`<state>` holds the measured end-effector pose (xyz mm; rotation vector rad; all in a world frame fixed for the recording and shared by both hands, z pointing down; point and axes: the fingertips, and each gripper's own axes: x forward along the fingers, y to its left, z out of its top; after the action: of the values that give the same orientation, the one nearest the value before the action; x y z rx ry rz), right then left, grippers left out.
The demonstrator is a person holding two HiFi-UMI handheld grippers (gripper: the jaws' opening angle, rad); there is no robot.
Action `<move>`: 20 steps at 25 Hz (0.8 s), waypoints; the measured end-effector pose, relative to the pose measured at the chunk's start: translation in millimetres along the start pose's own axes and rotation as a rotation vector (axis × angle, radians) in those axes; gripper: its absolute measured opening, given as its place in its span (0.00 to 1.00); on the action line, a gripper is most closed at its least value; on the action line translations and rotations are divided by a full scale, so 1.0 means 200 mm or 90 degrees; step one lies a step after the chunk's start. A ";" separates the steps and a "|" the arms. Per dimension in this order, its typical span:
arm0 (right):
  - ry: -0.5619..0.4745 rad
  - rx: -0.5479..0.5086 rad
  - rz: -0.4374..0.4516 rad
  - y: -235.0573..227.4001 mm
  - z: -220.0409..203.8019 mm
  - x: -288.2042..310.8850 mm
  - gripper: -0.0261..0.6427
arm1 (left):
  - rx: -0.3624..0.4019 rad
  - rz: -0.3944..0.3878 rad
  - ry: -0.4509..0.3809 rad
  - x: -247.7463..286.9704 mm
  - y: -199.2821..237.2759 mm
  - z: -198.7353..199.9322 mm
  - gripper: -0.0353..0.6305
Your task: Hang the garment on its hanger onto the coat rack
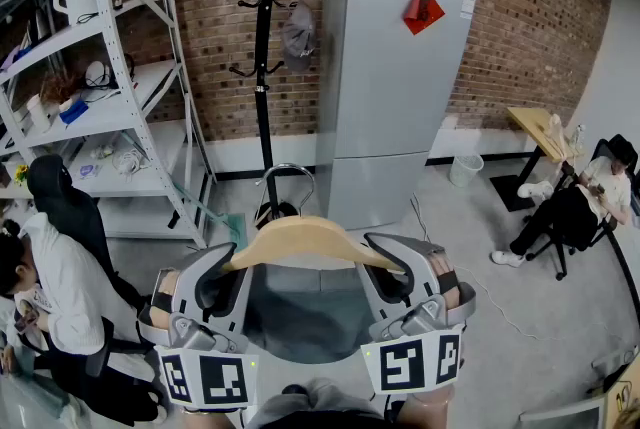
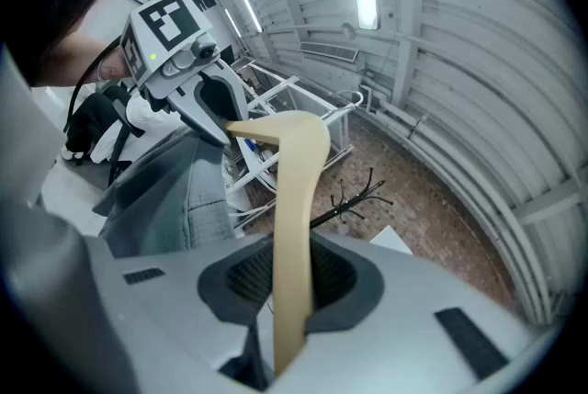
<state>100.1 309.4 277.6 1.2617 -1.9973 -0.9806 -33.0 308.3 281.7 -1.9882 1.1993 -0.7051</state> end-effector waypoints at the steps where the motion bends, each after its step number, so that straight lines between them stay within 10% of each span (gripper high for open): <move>1: 0.000 0.000 0.001 0.00 0.00 0.00 0.15 | -0.001 0.000 -0.001 0.00 0.00 0.00 0.20; 20: -0.040 -0.011 0.022 -0.03 -0.12 0.03 0.15 | -0.003 0.040 0.042 0.06 -0.09 0.05 0.20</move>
<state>120.1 296.1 287.1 1.1973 -2.0464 -1.0308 -11.2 306.6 291.4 -1.9350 1.2978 -0.7425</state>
